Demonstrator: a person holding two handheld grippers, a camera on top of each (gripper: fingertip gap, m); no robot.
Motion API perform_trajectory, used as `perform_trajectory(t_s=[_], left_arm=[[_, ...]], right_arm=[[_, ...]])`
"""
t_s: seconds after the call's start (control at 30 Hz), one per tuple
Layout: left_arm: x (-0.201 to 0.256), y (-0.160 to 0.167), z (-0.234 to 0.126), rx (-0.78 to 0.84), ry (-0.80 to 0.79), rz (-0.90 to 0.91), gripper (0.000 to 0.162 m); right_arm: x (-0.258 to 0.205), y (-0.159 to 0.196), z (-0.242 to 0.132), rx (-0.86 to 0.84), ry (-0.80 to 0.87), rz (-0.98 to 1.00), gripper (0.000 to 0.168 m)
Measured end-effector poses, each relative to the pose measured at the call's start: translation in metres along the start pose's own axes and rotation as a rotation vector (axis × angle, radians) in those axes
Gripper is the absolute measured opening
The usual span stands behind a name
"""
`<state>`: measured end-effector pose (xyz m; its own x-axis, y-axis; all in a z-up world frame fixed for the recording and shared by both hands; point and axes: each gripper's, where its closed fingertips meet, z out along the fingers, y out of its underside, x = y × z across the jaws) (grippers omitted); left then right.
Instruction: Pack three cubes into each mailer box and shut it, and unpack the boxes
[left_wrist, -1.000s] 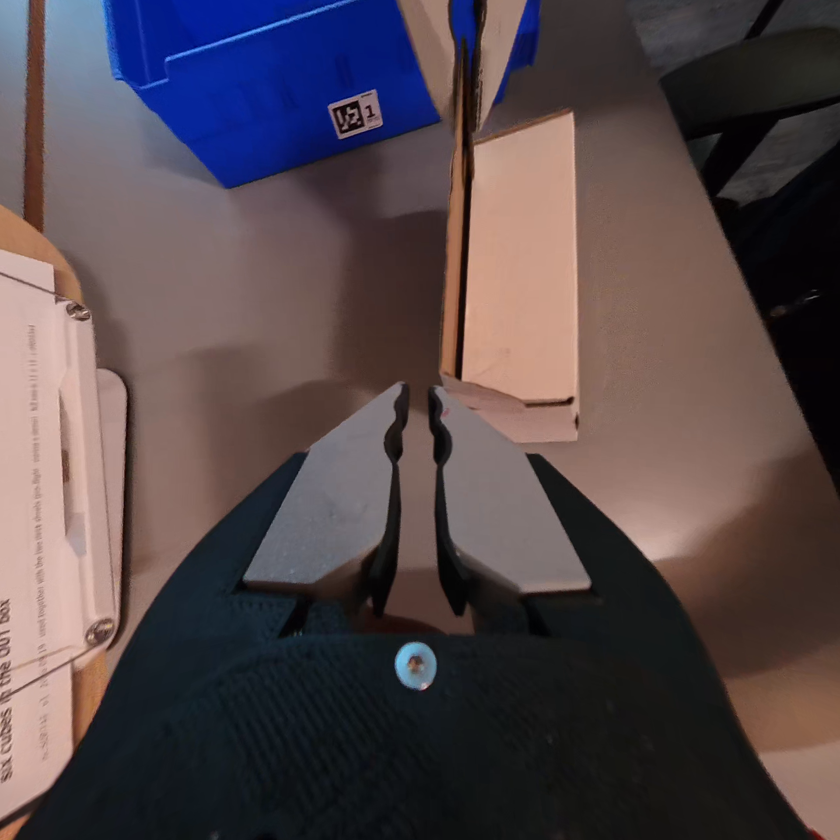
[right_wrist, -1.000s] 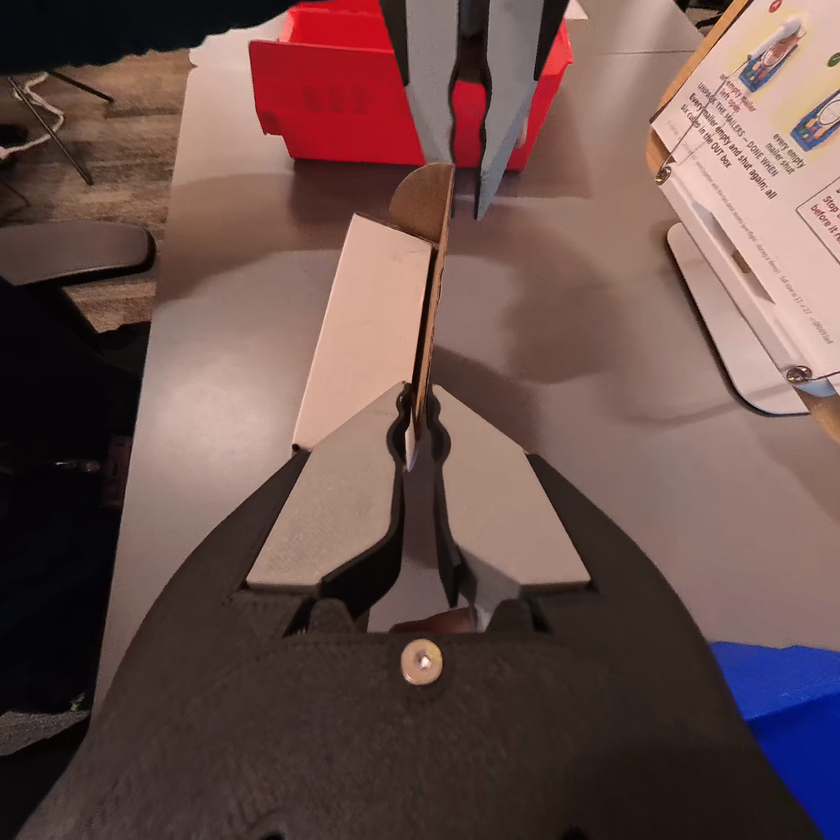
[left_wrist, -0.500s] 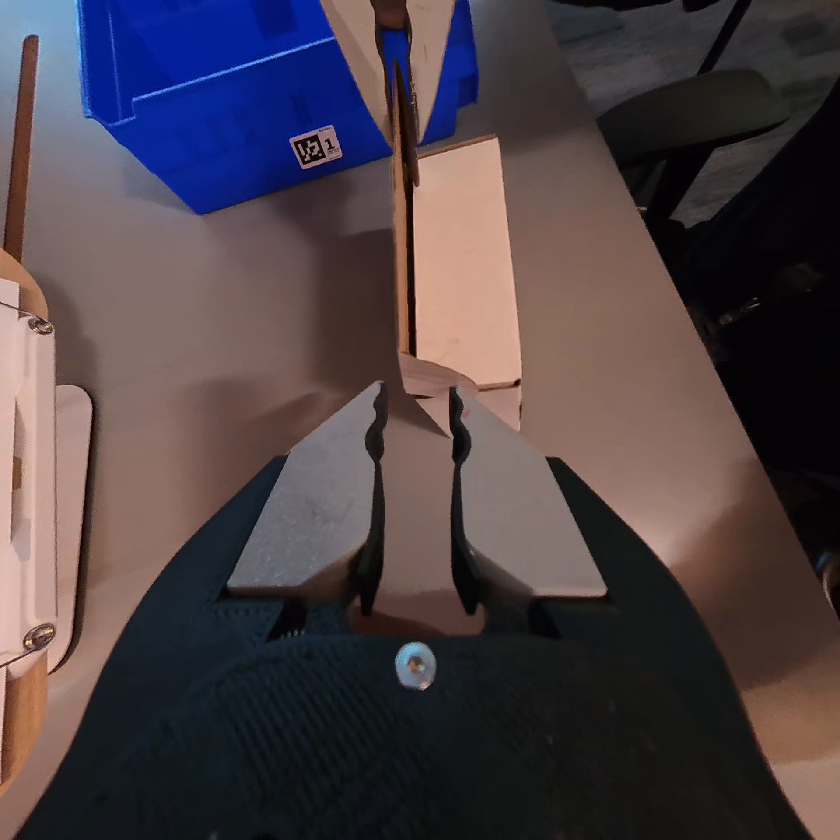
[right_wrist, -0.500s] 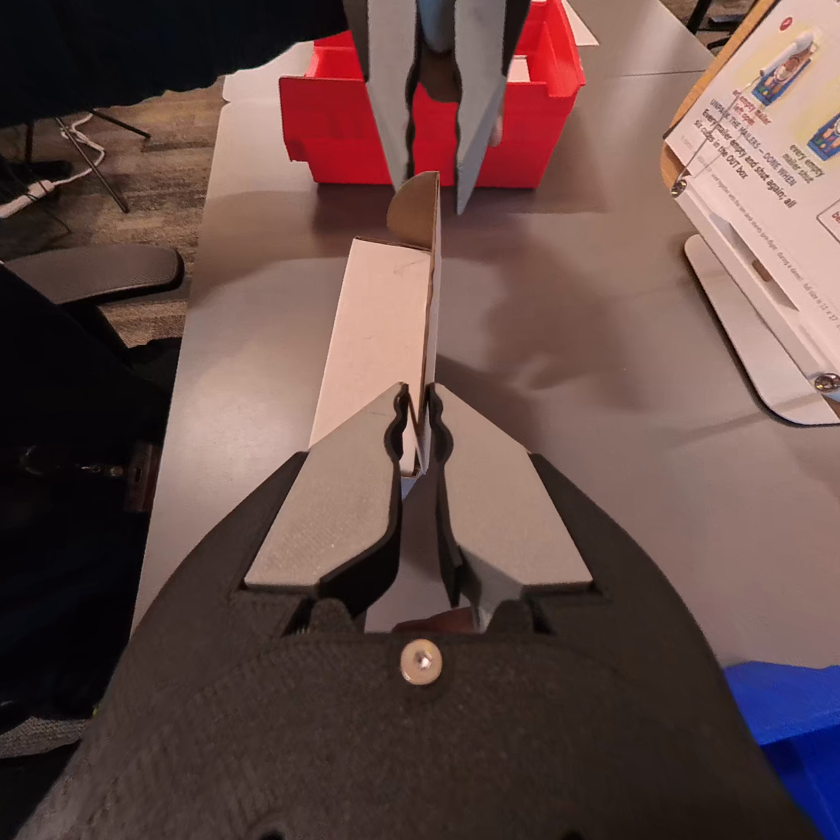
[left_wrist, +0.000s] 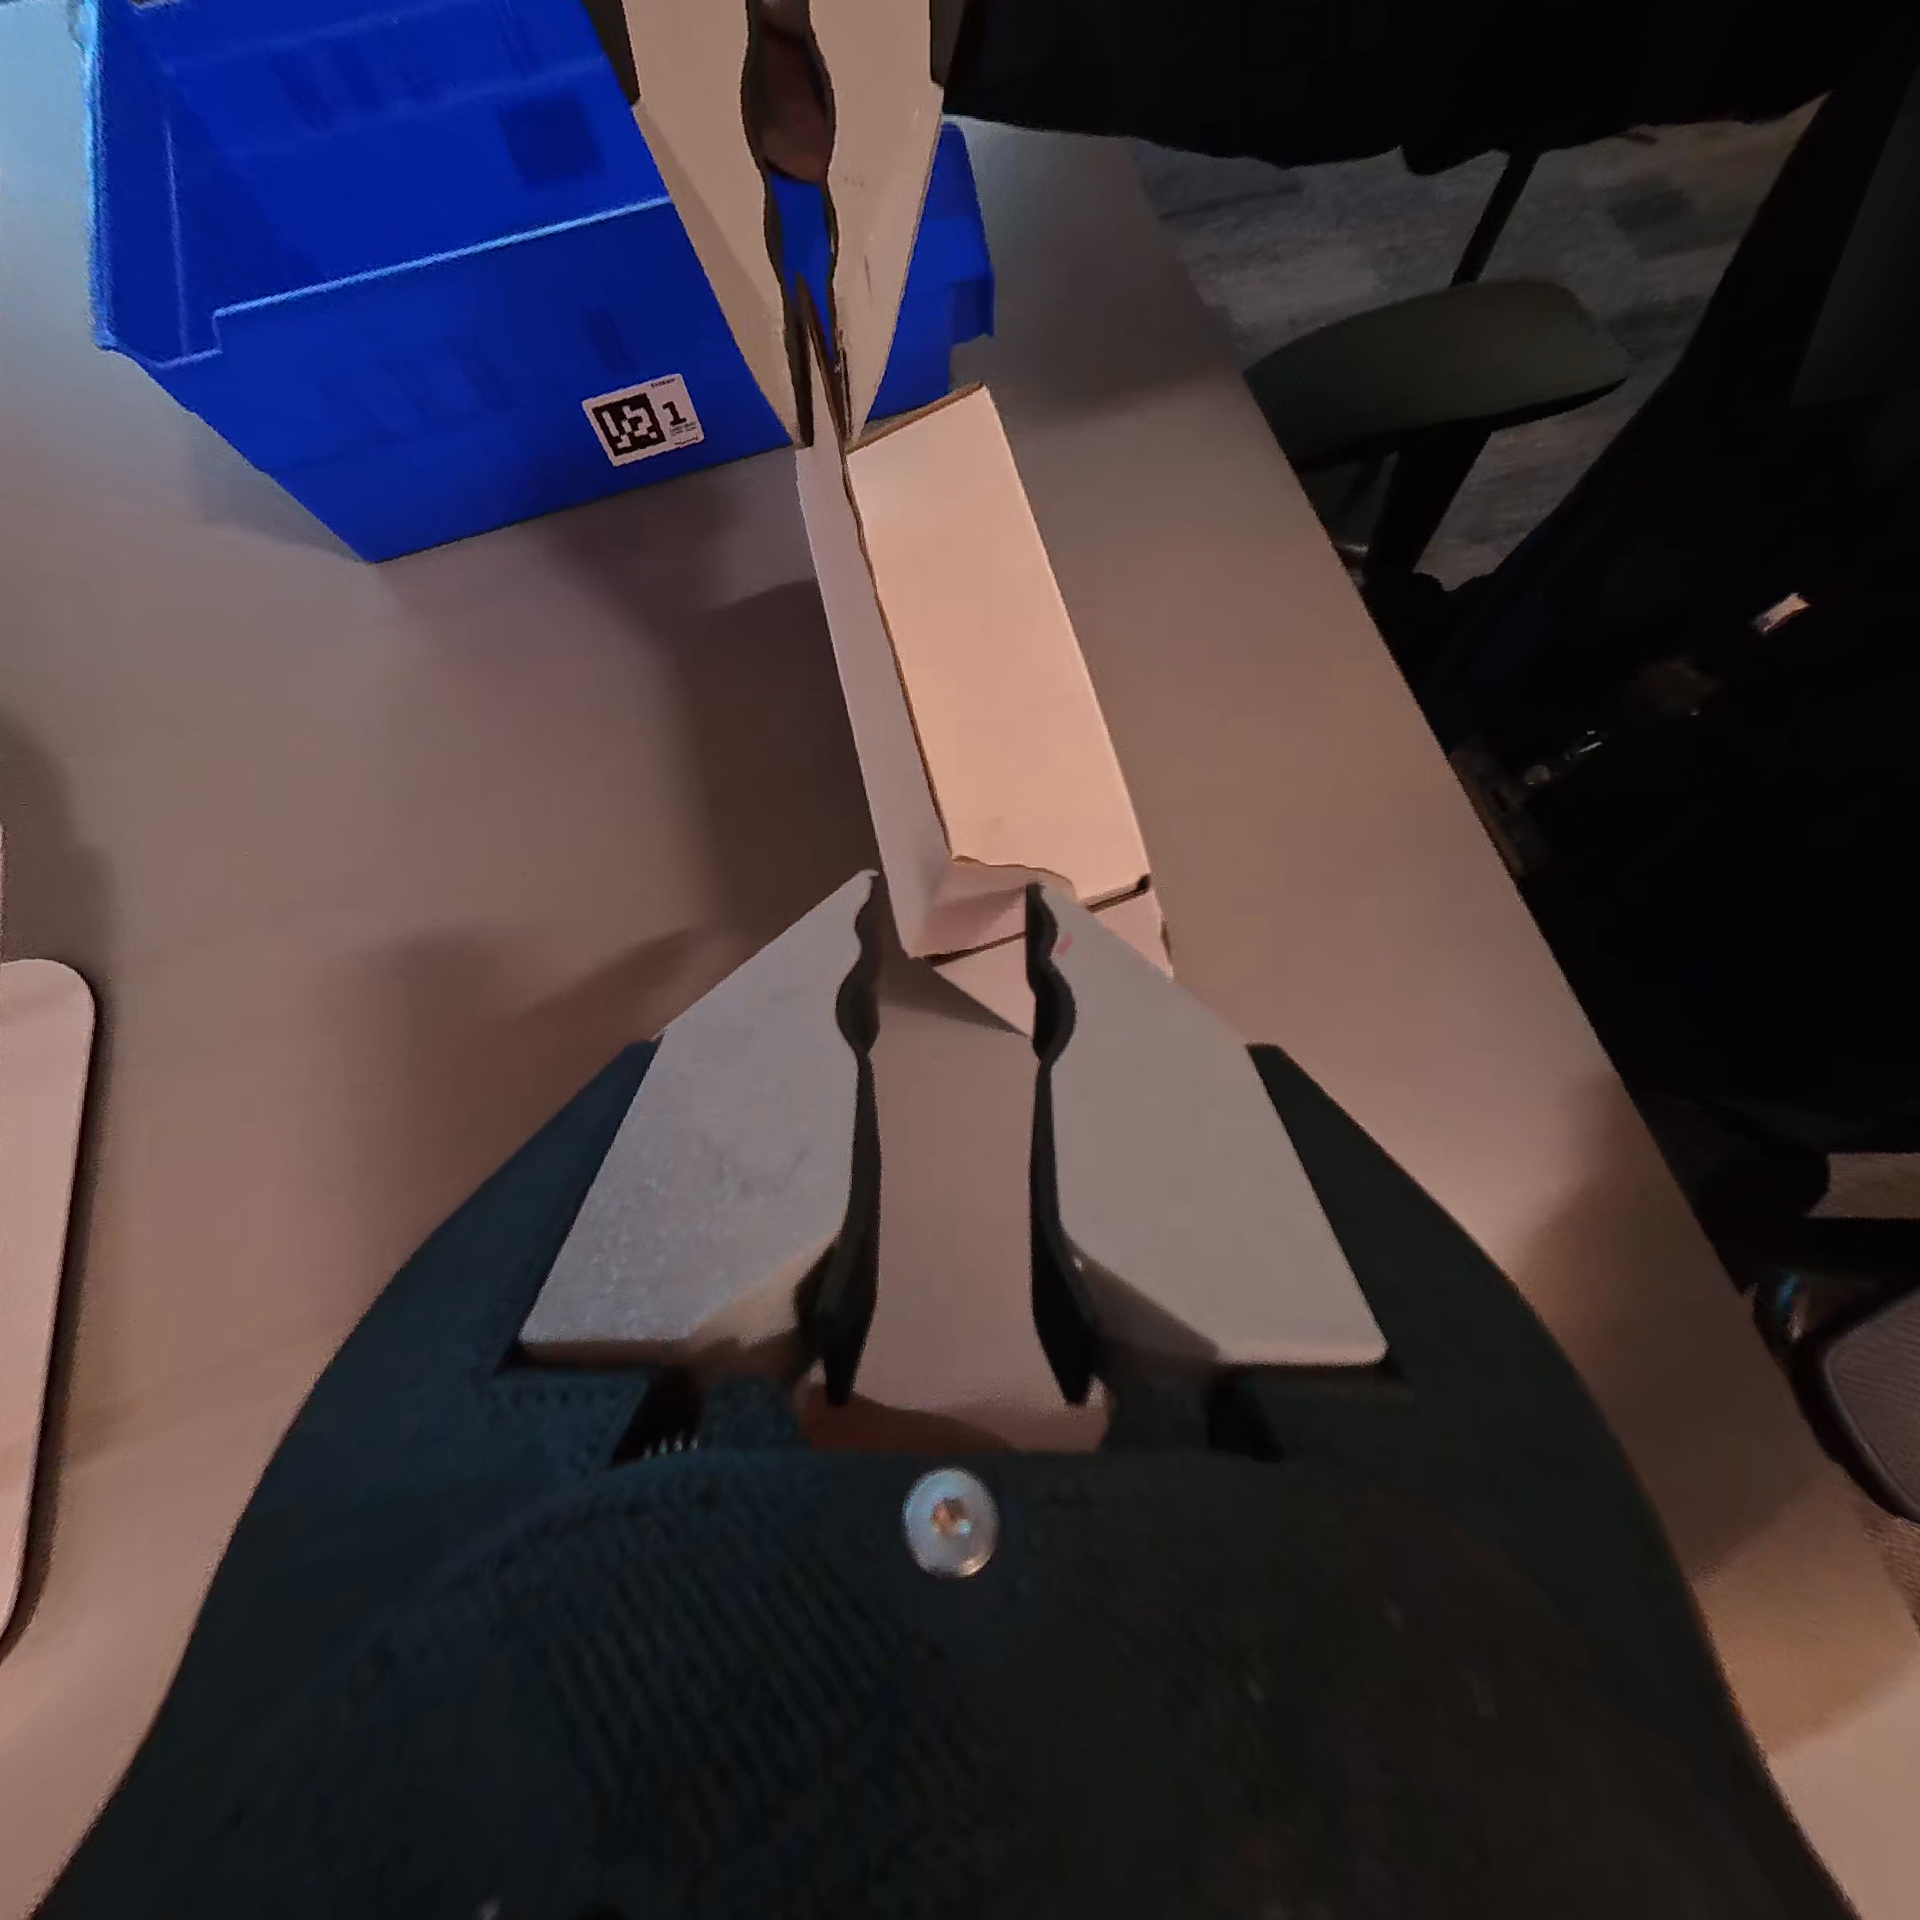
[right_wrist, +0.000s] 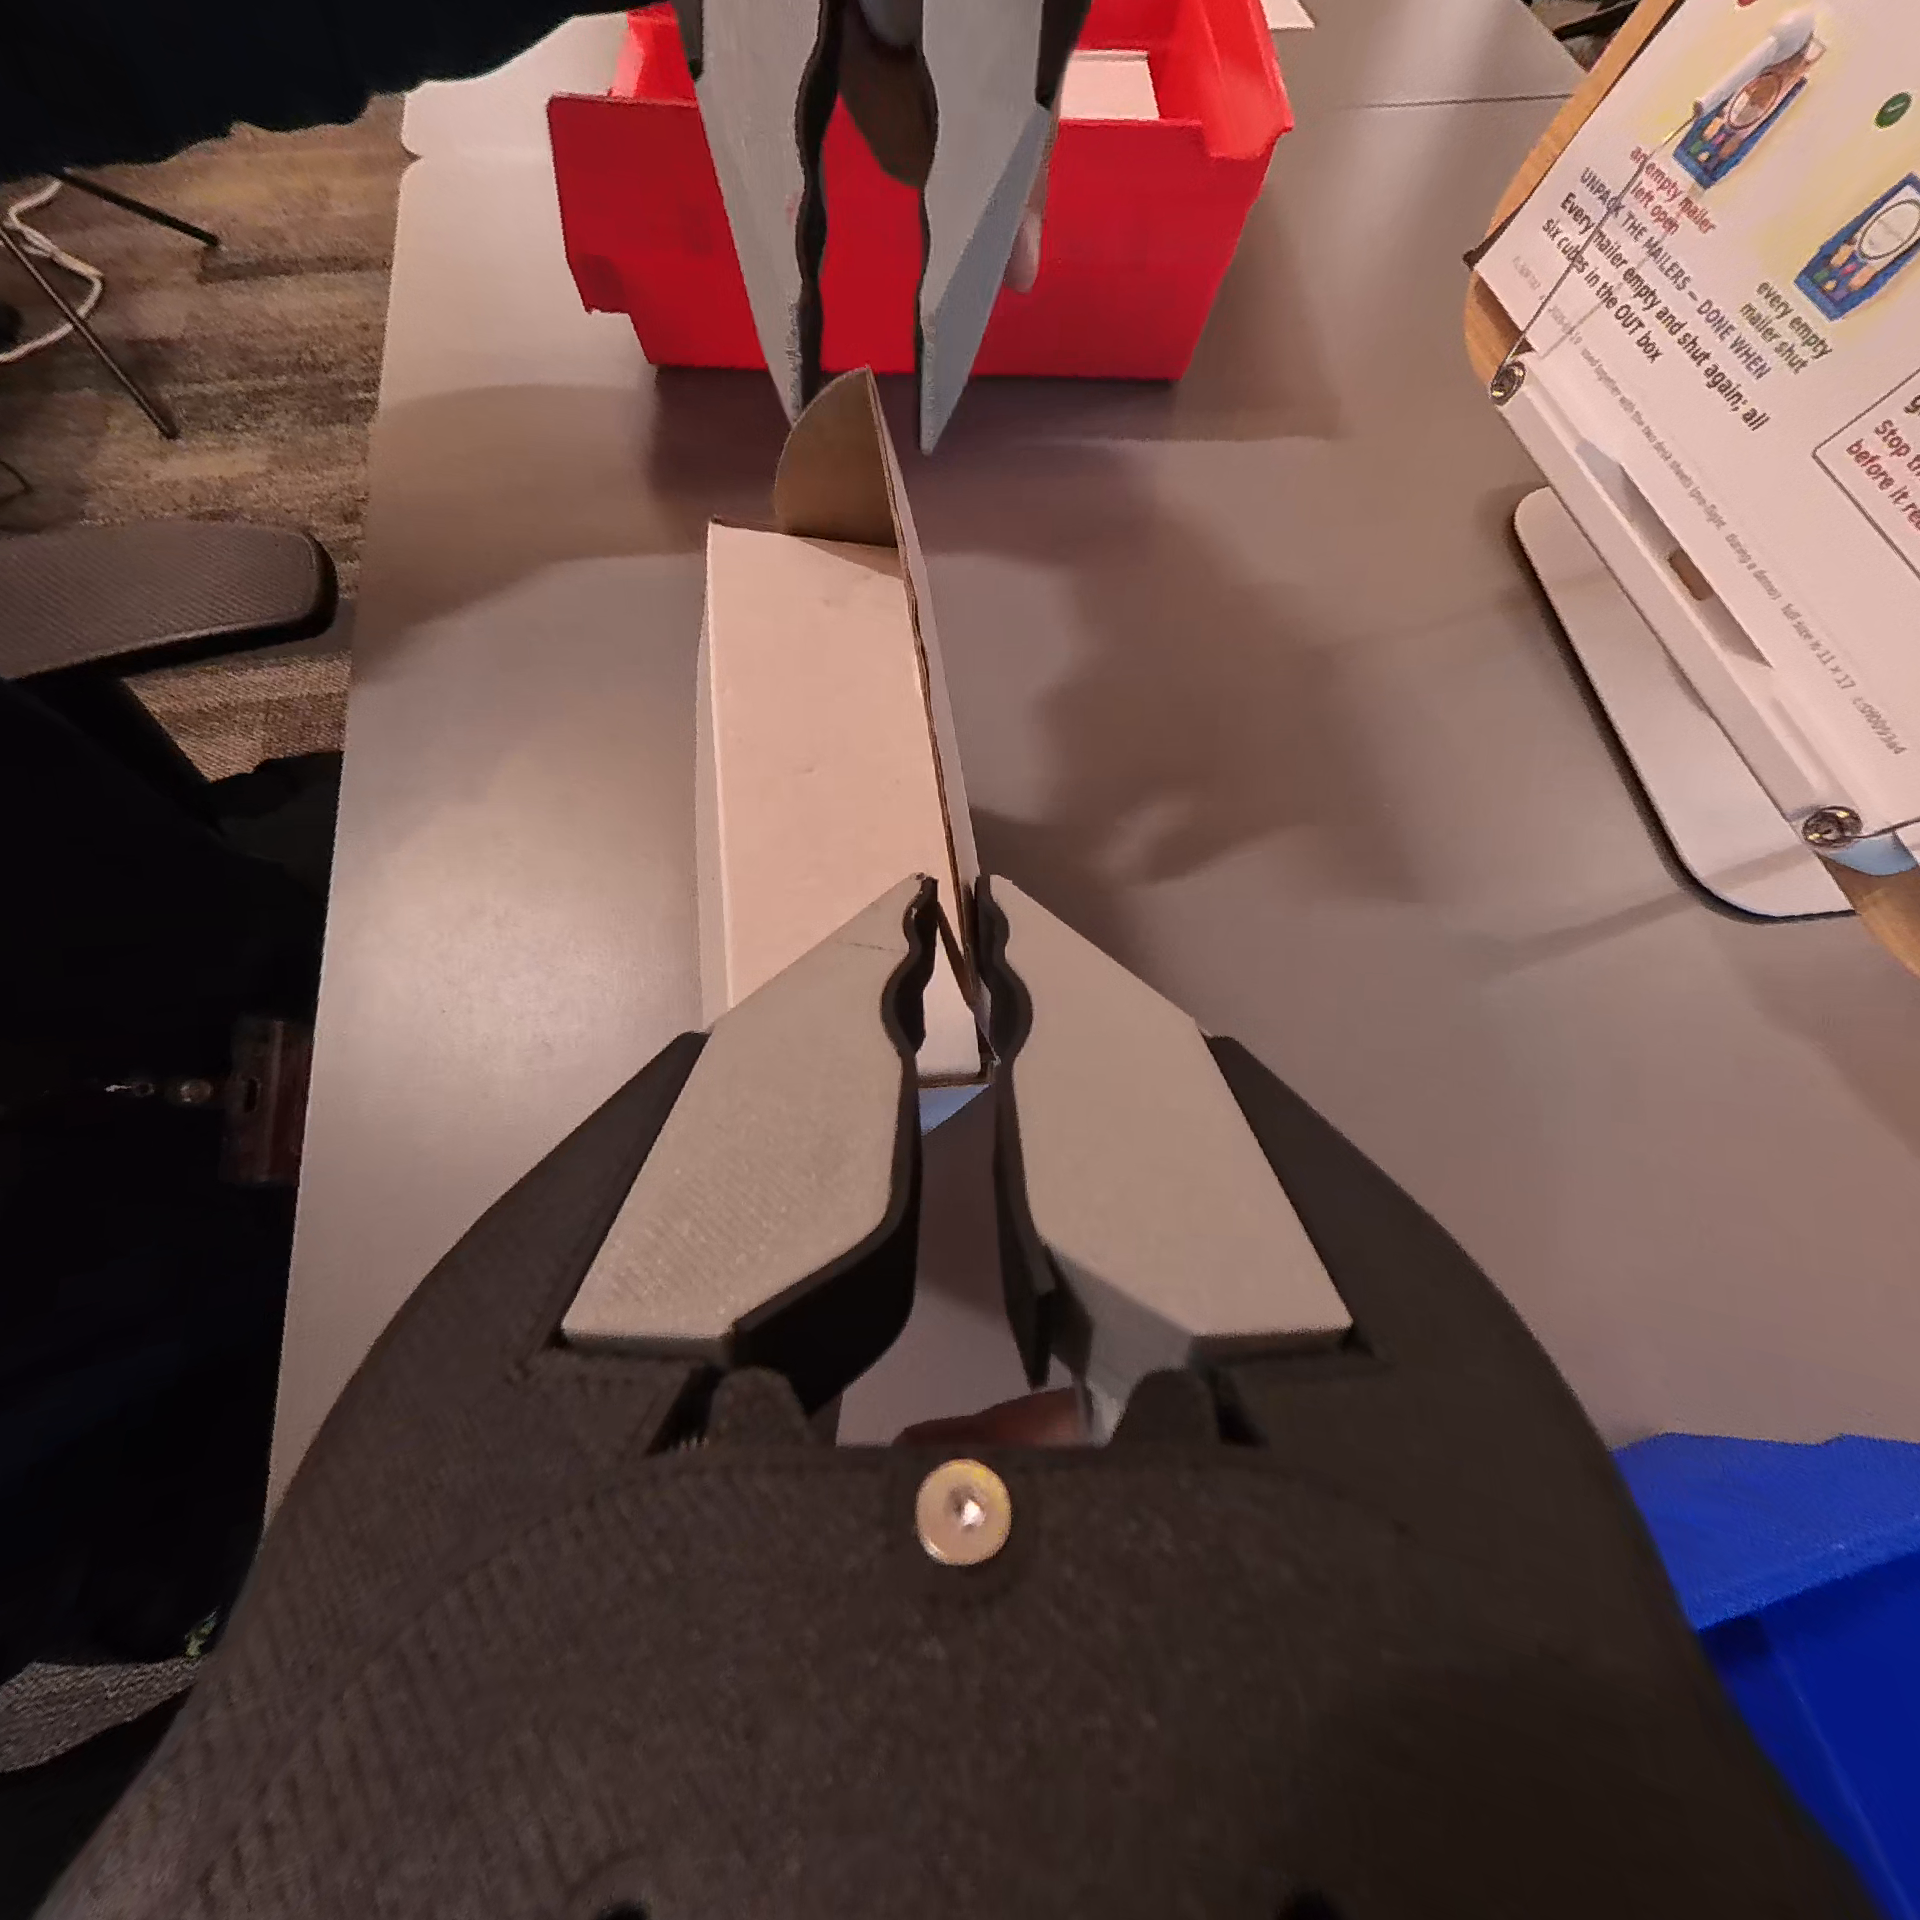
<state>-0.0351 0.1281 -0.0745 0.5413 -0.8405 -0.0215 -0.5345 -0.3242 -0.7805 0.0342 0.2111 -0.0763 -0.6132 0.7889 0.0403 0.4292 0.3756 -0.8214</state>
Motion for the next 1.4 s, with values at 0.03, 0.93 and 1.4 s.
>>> perform_trajectory(t_s=[0.03,0.93,1.4], left_arm=[[0.002,0.000,0.000,0.006,0.003,-0.005,0.023],[0.043,-0.051,0.030,-0.091,-0.344,0.052,0.003],[0.041,-0.027,0.072,-0.149,-0.461,-0.014,0.000]], right_arm=[[0.000,0.000,0.000,-0.001,0.002,0.004,0.004],[0.000,-0.012,0.009,-0.227,0.027,0.004,0.034],[-0.006,0.010,0.029,-0.536,-0.414,0.226,0.000]])
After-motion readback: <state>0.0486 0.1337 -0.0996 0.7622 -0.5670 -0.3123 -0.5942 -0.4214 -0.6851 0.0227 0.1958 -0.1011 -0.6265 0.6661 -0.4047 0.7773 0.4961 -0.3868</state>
